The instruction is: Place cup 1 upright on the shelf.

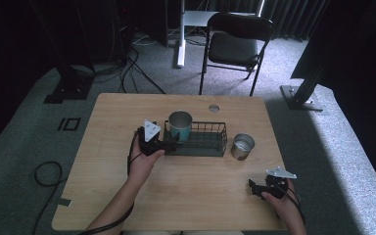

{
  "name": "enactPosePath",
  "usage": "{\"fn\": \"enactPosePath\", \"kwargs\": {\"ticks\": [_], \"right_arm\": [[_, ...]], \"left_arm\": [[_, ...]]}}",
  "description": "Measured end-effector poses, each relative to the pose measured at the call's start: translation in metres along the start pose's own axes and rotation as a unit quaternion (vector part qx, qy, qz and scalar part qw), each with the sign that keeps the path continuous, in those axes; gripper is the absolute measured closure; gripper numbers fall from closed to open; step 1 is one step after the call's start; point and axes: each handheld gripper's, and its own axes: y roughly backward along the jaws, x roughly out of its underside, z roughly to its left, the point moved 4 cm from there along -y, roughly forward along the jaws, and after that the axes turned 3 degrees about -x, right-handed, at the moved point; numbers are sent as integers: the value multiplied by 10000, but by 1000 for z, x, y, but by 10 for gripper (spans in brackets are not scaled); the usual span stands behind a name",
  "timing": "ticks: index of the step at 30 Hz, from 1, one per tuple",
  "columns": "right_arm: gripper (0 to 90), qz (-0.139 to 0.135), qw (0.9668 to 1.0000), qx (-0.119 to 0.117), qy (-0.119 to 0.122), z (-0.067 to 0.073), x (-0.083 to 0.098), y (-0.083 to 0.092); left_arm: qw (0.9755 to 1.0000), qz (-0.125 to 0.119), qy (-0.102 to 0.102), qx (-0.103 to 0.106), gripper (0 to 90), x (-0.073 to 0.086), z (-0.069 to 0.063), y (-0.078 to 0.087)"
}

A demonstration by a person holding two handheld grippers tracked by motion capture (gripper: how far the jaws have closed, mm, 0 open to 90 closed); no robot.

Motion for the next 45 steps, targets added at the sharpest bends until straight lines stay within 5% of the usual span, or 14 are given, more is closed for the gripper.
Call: {"fn": "enactPosePath", "kwargs": {"ticks": [18, 26, 45], "right_arm": [[113, 3, 10000, 1, 8, 0, 0, 0], [113, 2, 10000, 0, 9, 0, 0, 0], [113, 3, 10000, 0, 8, 0, 0, 0]], "left_arm": [[9998, 193, -72, 58, 27, 10, 30, 35], [9990, 343, -278, -36, 28, 21, 44, 48], [9980, 588, 46, -221, 28, 66, 80, 75]]}}
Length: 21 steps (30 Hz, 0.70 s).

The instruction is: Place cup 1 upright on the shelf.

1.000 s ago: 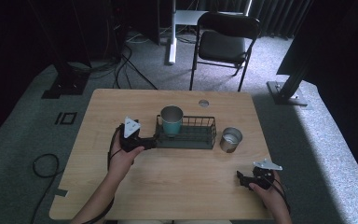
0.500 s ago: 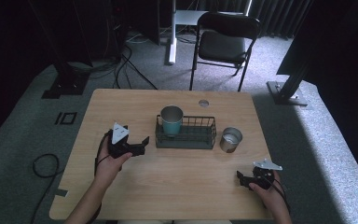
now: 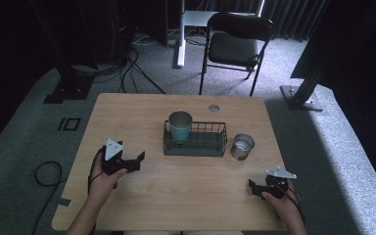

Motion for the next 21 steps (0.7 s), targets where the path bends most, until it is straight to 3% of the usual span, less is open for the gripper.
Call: {"fn": "enactPosePath", "kwargs": {"ticks": [11, 15, 21], "right_arm": [[113, 2, 10000, 1, 6, 0, 0, 0], [113, -1, 10000, 3, 10, 0, 0, 0], [113, -5, 10000, 2, 11, 0, 0, 0]], "left_arm": [[9992, 249, 134, -290, 28, 26, 21, 18], [9980, 417, 202, -432, 28, 37, 28, 24], [9956, 715, 139, -595, 27, 49, 34, 28]]}}
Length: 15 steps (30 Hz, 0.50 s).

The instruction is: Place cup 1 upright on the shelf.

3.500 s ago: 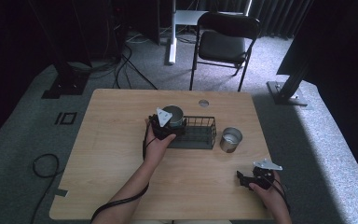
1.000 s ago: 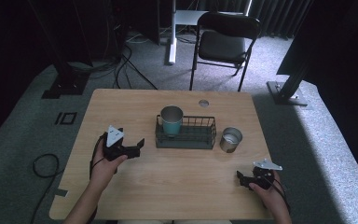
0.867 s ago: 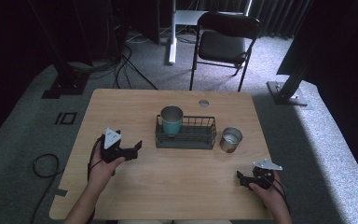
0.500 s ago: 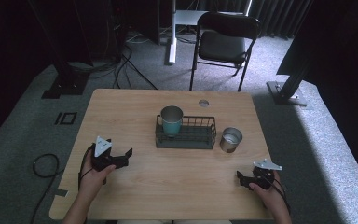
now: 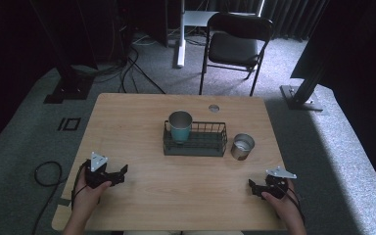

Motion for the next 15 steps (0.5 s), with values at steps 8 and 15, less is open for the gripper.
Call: {"fn": "enactPosePath", "kwargs": {"ticks": [8, 15], "right_arm": [[113, 0, 10000, 0, -3, 0, 0, 0], [113, -1, 10000, -1, -4, 0, 0, 0]], "left_arm": [[9996, 206, 15, -182, 27, 12, 14, 4], [9983, 463, 177, -306, 27, 26, 27, 7]]}}
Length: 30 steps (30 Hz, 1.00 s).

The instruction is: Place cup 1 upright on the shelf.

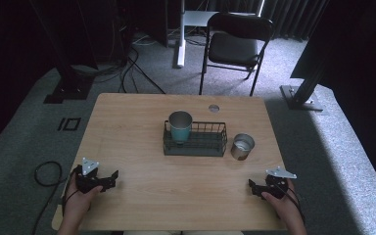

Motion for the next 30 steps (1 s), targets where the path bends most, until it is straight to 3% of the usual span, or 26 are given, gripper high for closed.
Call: {"fn": "enactPosePath", "kwargs": {"ticks": [10, 15, 18, 30], "right_arm": [[113, 0, 10000, -1, -1, 0, 0, 0], [114, 1, 10000, 0, 1, 0, 0, 0], [114, 2, 10000, 1, 4, 0, 0, 0], [113, 10, 10000, -14, 11, 2, 4, 4]], "left_arm": [[9986, 455, -197, 189, 27, 17, 12, 4], [9983, 520, -146, 230, 28, 19, 13, 1], [9979, 608, -191, 143, 27, 21, 16, 1], [9978, 613, -229, 126, 27, 21, 17, 1]]}}
